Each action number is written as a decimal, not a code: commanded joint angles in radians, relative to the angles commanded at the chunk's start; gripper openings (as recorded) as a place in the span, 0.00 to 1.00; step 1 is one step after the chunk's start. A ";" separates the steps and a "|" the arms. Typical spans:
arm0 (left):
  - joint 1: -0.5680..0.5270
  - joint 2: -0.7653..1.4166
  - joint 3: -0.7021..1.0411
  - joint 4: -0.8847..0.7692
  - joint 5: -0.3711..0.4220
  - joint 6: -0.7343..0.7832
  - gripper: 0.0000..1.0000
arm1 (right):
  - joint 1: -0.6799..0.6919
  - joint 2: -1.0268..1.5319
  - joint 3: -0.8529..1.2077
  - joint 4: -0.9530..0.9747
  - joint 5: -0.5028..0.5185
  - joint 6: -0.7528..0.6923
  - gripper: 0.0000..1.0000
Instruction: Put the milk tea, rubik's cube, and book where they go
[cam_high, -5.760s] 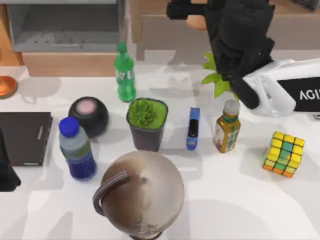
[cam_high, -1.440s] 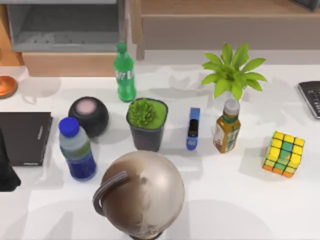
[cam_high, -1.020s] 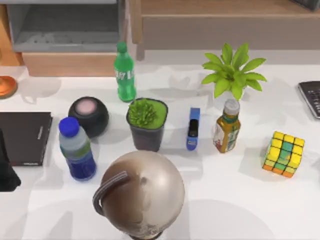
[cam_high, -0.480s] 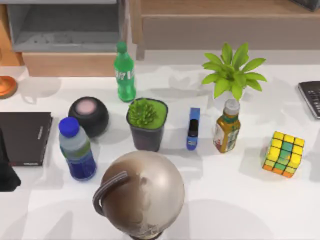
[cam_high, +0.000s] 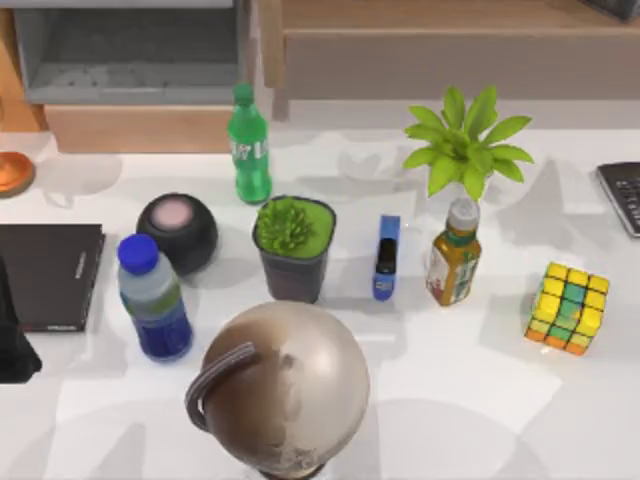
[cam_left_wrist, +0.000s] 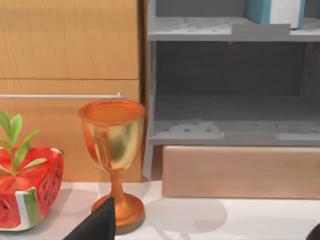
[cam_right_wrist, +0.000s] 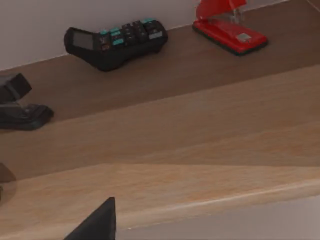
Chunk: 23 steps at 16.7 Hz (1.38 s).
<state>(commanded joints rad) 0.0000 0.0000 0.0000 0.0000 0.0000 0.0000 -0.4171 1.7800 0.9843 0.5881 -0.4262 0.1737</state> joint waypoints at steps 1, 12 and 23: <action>0.000 0.000 0.000 0.000 0.000 0.000 1.00 | 0.040 -0.004 0.053 -0.118 0.032 0.024 1.00; 0.000 0.000 0.000 0.000 0.000 0.000 1.00 | 0.524 0.008 0.423 -1.375 0.347 0.372 1.00; 0.000 0.000 0.000 0.000 0.000 0.000 1.00 | 0.715 0.047 0.398 -1.714 0.427 0.527 1.00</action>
<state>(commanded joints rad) 0.0000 0.0000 0.0000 0.0000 0.0000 0.0000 0.2984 1.8266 1.3821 -1.1263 0.0006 0.7009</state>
